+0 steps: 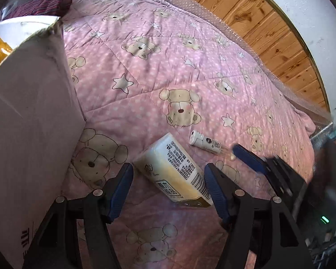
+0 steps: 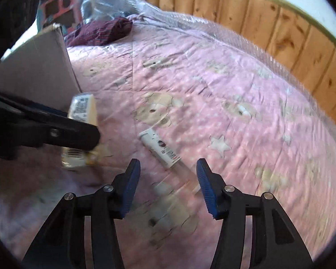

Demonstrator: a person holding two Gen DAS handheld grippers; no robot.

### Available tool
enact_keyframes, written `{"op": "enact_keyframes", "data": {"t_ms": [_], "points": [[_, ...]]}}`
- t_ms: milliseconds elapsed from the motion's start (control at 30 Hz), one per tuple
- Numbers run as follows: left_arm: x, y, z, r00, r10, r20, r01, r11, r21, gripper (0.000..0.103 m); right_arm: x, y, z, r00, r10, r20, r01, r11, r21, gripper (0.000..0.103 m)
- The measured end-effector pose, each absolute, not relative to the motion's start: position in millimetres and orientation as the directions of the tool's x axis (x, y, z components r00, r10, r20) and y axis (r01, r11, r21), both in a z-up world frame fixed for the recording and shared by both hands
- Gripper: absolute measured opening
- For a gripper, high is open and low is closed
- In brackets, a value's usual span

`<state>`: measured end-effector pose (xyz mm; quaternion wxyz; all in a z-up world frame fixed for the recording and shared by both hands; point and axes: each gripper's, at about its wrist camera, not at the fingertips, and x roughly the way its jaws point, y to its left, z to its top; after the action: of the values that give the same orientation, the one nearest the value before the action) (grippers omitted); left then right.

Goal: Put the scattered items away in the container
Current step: 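Grasp the beige tissue pack with the left gripper while the right gripper grasps the white tube, then lift and carry the tissue pack and white tube with both grippers over the white box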

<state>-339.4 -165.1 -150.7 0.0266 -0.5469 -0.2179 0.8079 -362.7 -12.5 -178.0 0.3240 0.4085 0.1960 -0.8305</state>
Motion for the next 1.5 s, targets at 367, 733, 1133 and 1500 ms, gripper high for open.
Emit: {"op": "enact_keyframes", "data": {"t_ms": [367,733,1133,1500], "points": [[-343,-138,-148,-0.425,0.286,-0.859,0.062,-0.937,-0.344,0.042,-340,14,-171,-0.324,-0.505,-0.8,0.588,-0.77,0.248,0.011],[-347,-138,-166,-0.421,0.266,-0.867,0.052,-0.947,-0.316,0.052,-336,-9,-177,-0.369,-0.54,-0.757,0.496,-0.803,0.331,0.013],[-302,-137,-150,-0.426,0.312,-0.849,0.001,-0.939,-0.345,0.047,-283,19,-168,-0.399,-0.531,-0.747,0.361,-0.84,0.404,0.011],[-244,-129,-134,-0.416,0.365,-0.833,-0.051,-0.924,-0.379,0.047,-228,35,-161,-0.414,-0.482,-0.773,0.289,-0.874,0.39,0.011]]}}
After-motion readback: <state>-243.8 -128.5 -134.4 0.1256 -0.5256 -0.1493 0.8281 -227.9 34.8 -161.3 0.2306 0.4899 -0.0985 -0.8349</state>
